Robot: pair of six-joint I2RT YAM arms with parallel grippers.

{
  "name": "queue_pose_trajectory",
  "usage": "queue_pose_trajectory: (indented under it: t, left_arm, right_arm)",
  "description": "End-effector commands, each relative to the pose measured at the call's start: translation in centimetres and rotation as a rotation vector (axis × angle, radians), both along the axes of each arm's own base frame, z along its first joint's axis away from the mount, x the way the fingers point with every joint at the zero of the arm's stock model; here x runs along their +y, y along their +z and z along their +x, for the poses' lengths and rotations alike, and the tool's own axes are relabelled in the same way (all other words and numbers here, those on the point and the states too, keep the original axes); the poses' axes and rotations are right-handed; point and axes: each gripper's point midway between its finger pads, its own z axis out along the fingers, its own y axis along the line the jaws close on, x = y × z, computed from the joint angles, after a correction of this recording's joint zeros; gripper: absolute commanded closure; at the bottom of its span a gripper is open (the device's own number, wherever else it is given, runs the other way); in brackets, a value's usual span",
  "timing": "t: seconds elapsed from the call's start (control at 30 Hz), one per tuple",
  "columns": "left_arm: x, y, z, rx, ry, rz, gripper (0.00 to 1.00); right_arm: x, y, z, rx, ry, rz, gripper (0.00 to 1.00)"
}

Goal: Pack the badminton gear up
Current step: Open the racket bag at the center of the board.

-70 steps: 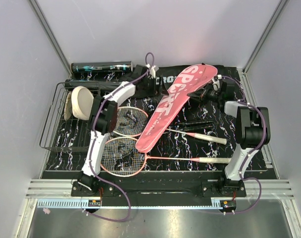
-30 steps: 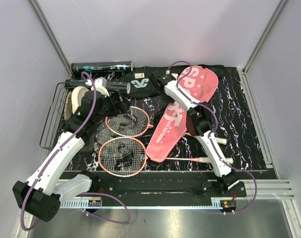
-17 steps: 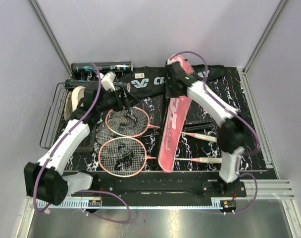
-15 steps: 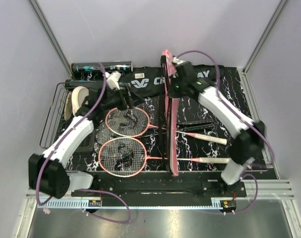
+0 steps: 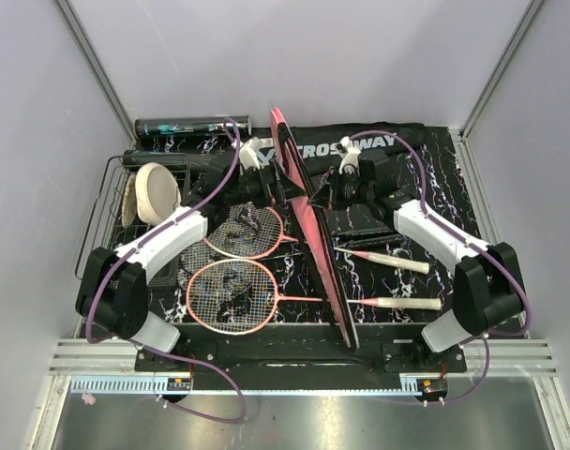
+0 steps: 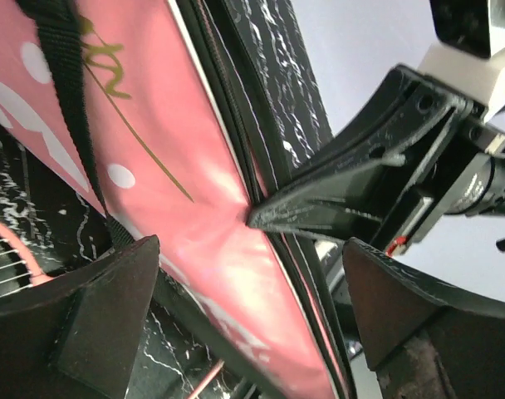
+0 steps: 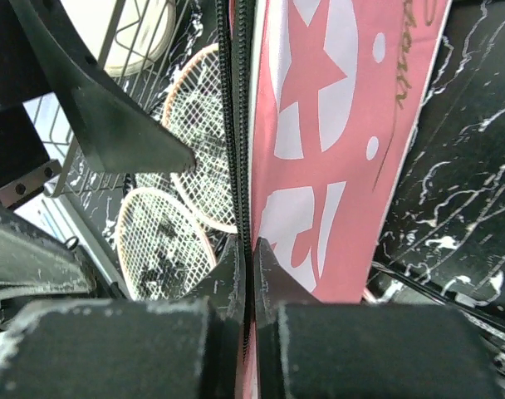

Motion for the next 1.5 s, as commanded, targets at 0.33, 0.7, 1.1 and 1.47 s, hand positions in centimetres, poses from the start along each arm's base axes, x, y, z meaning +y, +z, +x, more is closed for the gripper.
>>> queue_pose_trajectory:
  t: [0.33, 0.7, 1.1, 1.47]
  left_arm:
    - [-1.2, -2.3, 6.1, -0.019, 0.162, 0.113, 0.44]
    - [-1.0, -1.7, 5.6, -0.056, 0.153, 0.141, 0.75]
    - [-0.7, -1.1, 4.1, -0.063, 0.143, 0.212, 0.35]
    - [-0.6, -2.0, 3.5, -0.061, 0.233, 0.412, 0.39]
  right_arm:
    - [1.9, 1.0, -1.5, 0.008, 0.103, 0.125, 0.67]
    - [-0.5, 0.1, -3.6, 0.051, 0.044, 0.030, 0.37]
    - [-0.7, 0.0, -1.2, 0.007, -0.068, -0.086, 1.00]
    - [-1.2, 1.7, -1.3, -0.058, -0.220, -0.101, 1.00]
